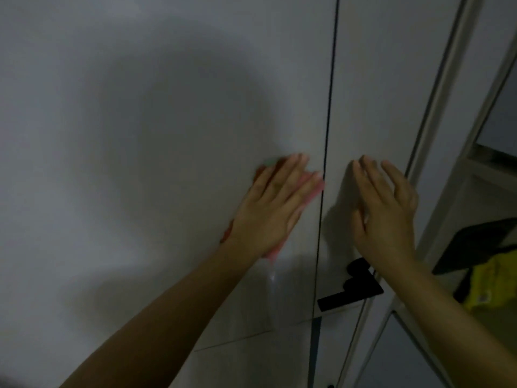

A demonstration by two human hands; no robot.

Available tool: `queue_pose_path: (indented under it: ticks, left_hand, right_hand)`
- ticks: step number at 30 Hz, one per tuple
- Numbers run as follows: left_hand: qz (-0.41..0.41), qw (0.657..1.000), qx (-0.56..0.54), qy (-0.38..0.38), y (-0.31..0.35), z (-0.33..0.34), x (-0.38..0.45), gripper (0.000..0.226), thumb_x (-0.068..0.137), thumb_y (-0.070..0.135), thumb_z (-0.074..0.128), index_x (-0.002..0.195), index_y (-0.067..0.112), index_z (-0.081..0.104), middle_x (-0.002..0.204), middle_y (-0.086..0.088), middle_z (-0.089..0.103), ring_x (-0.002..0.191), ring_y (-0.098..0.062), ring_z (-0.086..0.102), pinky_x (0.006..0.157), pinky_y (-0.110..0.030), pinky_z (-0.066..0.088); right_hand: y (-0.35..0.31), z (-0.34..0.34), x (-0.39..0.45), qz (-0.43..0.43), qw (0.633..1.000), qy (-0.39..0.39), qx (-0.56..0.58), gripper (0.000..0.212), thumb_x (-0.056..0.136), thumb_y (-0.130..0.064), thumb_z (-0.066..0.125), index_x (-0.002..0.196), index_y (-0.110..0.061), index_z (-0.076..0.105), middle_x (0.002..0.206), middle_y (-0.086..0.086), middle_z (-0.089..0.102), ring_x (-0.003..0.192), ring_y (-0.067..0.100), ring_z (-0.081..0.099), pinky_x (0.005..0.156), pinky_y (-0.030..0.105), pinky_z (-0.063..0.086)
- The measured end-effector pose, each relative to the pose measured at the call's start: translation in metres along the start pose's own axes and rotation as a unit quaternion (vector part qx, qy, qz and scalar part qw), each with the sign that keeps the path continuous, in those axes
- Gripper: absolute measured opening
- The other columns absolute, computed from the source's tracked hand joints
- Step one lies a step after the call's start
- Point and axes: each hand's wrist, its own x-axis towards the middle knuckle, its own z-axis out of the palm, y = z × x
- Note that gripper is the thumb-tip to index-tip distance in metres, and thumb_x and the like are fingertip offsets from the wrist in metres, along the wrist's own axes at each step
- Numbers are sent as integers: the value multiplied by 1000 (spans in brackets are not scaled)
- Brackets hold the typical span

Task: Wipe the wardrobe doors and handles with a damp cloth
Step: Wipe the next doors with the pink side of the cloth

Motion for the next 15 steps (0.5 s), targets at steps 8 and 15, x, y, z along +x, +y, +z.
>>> queue_pose_path:
  ticks: [8,15]
  left_hand:
    - [120,990,50,-49,52,37,20,65,102,37,31,153,8,3,160,-14,5,147,-31,8,118,-46,-11]
    - [132,991,20,1,31,15,70,56,103,27,28,153,8,10,159,-17,12,147,-32,10,119,-44,-2]
  right_hand:
    - [39,3,-17,17,998,-45,40,61,82,-8,37,143,-5,38,150,10,33,134,31,31,111,37,19]
    - [63,-9,-48,117,992,-40,32,57,81,-1,44,139,0,44,144,17,43,124,35,43,108,33,25]
